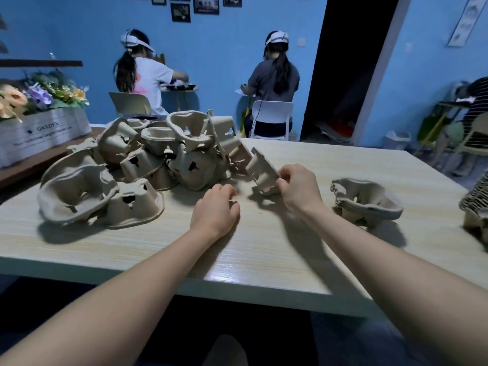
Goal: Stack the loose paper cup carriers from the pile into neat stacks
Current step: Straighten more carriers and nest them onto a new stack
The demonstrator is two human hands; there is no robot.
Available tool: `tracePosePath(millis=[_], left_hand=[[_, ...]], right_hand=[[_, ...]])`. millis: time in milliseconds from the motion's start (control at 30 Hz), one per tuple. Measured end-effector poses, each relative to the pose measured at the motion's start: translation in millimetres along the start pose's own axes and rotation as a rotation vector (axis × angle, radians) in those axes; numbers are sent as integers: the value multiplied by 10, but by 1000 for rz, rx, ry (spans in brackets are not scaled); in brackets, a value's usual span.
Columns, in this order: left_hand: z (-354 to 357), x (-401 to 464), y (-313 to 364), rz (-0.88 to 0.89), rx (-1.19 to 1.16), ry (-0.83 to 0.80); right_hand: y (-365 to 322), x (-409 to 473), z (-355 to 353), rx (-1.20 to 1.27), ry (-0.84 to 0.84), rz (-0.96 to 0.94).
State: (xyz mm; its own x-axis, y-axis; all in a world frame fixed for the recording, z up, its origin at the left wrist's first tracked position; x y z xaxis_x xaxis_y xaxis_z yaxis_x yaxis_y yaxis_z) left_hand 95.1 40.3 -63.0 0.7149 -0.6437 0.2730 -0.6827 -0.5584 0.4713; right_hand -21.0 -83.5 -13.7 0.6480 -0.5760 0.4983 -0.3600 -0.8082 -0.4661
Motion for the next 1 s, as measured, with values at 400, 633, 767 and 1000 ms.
tracePosePath(millis=[400,633,767,1000], left_hand=[[-432,280,581,-227,-639,100],[-498,325,842,-355,-927,-159],[-463,275,953,-372,-1090,-211],[-337,163,1313,-286,-1221,-222]], right_hand=[[40,-187,-513,-50,2,-287],[111,-301,-801,-93,21,-460],[233,-361,-974,-18,49,-392],[476,-427,-1247,187,155,32]])
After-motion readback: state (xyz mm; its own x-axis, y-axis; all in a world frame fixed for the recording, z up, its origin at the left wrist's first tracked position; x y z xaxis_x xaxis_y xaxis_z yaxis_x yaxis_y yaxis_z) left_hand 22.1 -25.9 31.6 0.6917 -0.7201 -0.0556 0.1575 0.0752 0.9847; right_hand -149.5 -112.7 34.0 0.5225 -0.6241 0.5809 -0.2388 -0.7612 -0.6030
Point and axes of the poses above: each hand's wrist, its own x-axis towards the middle knuckle, its own z-axis out of the palm, y = z × x, the point moved 1 cm from there along x, towards the middle knuckle, and after that the axes turned 7 degrees about -z, right-handed, at the moved point
